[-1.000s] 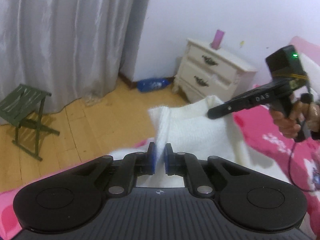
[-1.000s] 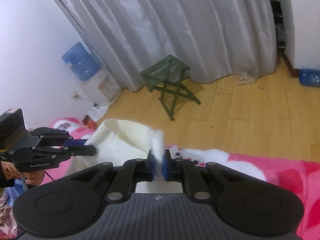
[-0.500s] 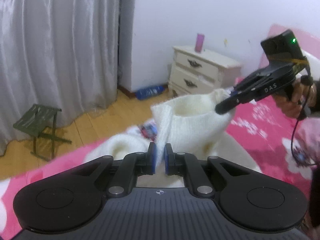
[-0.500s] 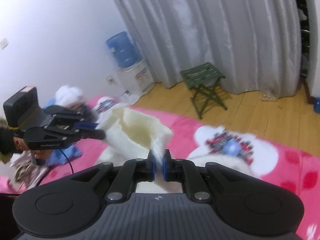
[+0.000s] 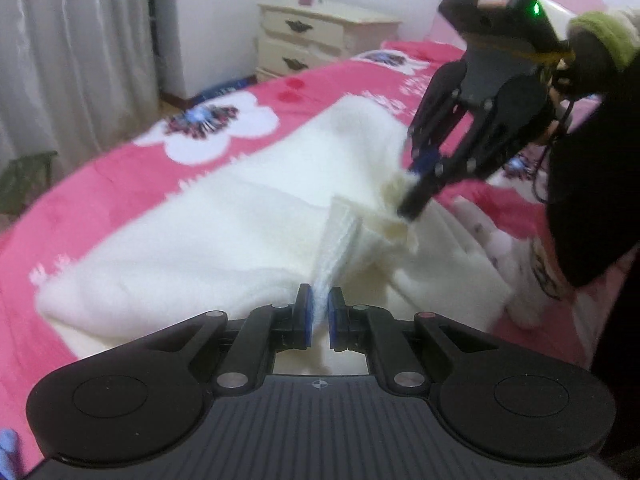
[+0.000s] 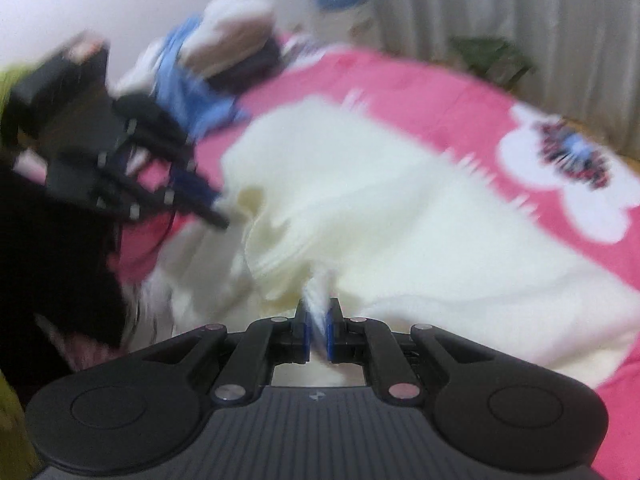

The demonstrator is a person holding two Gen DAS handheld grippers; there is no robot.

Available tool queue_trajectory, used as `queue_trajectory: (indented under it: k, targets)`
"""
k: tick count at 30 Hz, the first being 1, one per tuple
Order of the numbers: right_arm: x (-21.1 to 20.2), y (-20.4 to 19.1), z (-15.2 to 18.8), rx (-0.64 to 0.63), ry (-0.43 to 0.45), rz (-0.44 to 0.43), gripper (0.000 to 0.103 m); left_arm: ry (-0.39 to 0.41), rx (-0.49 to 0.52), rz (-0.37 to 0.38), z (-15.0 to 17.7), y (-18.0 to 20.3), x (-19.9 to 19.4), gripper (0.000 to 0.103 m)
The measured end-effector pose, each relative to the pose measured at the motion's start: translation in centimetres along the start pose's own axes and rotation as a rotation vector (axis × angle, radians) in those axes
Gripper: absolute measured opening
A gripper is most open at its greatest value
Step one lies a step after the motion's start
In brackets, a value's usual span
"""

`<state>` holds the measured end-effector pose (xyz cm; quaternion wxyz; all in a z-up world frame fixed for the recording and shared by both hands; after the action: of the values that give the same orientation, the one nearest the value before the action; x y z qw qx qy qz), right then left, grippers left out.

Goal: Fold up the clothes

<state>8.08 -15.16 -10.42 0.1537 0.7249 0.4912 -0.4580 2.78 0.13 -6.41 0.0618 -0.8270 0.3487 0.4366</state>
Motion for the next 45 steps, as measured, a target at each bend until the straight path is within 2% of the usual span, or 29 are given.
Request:
queue_trajectory:
  k: [2, 4, 10, 16, 18, 20, 24, 27, 29, 31, 34, 37, 42, 45]
  targets:
    - [1.5, -0.7, 0.9, -0.026, -0.042, -0.028, 0.008, -0.023, 0.006, 0.013, 1.1, 0.4, 0.6, 0.006]
    - [2.6, -1.4, 1.7, -0.06, -0.077, -0.05, 0.008, -0.051, 0.055, 0.014, 1.9, 0.7, 1.2, 0.005]
    - [2.9, -4.2, 2.7, -0.187, -0.116, -0.13, 0.009, -0.129, 0.179, 0.069, 4.4, 1.6, 1.9, 0.005]
    - [4.6, -7.1, 4.9, -0.429, -0.183, -0.056, 0.009, -0.187, 0.248, 0.088, 6.0, 1.9, 3.3, 0.006]
    - [5.2, -8.4, 6.0, -0.534, -0.225, -0.049, 0.014, -0.207, 0.257, 0.096, 6.1, 1.8, 3.5, 0.006]
    - [5.6, -9.4, 6.9, -0.608, -0.261, -0.06, 0.029, -0.214, 0.243, 0.105, 6.3, 1.8, 3.3, 0.007]
    - [5.2, -8.8, 7.1, -0.522, -0.268, -0.111, 0.029, -0.271, 0.196, 0.138, 6.8, 1.7, 3.2, 0.009]
    - [4.7, -7.2, 6.5, -0.394, -0.31, -0.192, 0.032, -0.396, 0.2, 0.209, 7.2, 1.8, 3.3, 0.013]
    - [4.3, -6.0, 5.6, -0.296, -0.322, -0.246, 0.033, -0.383, 0.232, 0.179, 7.0, 2.0, 2.9, 0.018]
    - [3.5, -5.3, 4.6, -0.24, -0.268, -0.235, 0.037, -0.326, 0.244, 0.151, 6.4, 2.3, 2.3, 0.025]
    - [3.4, -5.9, 3.9, -0.297, -0.212, -0.171, 0.045, -0.235, 0.307, 0.134, 5.7, 3.6, 2.1, 0.041]
    - [4.7, -7.3, 4.0, -0.396, -0.224, -0.141, 0.058, -0.221, 0.43, 0.144, 5.9, 5.3, 3.0, 0.051]
    - [7.3, -10.1, 5.9, -0.617, -0.29, -0.055, 0.063, -0.272, 0.687, 0.136, 8.7, 6.8, 5.7, 0.053]
    - [7.3, -10.5, 6.2, -0.639, -0.282, -0.02, 0.057, -0.273, 0.736, 0.142, 9.3, 6.6, 6.9, 0.05]
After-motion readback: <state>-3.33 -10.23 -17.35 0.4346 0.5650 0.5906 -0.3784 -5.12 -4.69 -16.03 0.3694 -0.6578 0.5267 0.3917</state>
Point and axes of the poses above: each gripper's, at about its wrist camera, not at the fingertips, and x roughly the way its jaws point, y to its right, z to its underside, the point moved 1 cm from there along x, roughly the way its jaws point, and after that the axes turned 8 degrees about -x, right-handed, at the moved point
